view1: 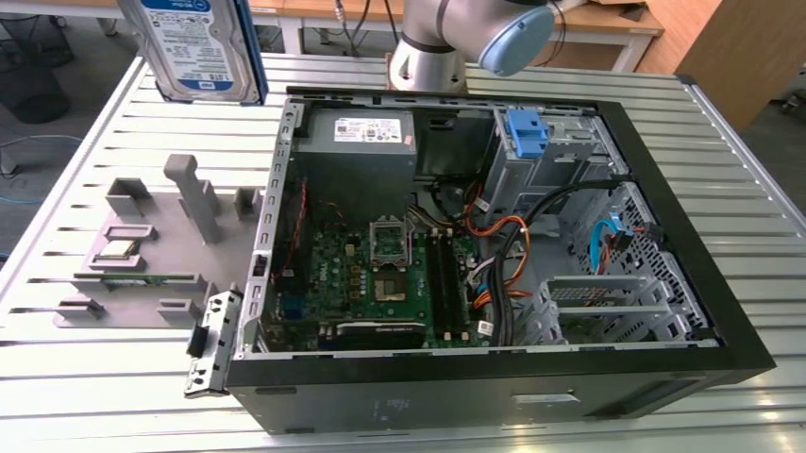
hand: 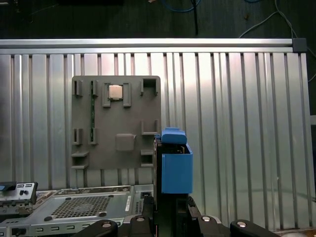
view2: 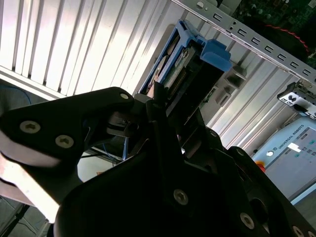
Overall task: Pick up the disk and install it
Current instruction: 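Pick up the disk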
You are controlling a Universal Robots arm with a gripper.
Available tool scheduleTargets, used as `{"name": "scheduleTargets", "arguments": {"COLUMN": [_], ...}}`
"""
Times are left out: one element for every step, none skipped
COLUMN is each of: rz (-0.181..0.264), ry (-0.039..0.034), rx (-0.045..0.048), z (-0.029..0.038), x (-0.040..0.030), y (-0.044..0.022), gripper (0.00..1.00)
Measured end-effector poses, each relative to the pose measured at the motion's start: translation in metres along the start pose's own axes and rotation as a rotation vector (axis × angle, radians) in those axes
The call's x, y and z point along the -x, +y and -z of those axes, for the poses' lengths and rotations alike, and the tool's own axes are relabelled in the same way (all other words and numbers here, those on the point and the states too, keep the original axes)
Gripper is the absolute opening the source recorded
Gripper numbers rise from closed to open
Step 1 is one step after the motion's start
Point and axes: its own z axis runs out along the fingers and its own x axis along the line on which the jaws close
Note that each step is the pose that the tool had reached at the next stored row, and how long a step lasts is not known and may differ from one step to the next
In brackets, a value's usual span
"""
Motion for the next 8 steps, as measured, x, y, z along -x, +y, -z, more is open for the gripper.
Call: {"name": "scheduleTargets", "arguments": {"rz": [0.0,0.0,0.0,0.0,0.0,0.0,0.0,0.0], "ry": [-0.0001,-0.0001,-0.0007,-0.0008,-0.0008,-0.0008,-0.0008,-0.0008], "rx": [-0.0001,0.0,0.0001,0.0001,0.0001,0.0,0.0001,0.0001], "z": [0.0,0.0001,0.0001,0.0001,0.0001,0.0001,0.0001,0.0001], "x": [0.0,0.0,0.0,0.0001,0.0001,0.0001,0.0001,0.0001], "y": [0.0,-0.0002,-0.0002,-0.001,-0.001,-0.001,-0.001,-0.0011], "gripper": [0.35,0.35,0.35,0.35,0.35,0.35,0.35,0.35]}}
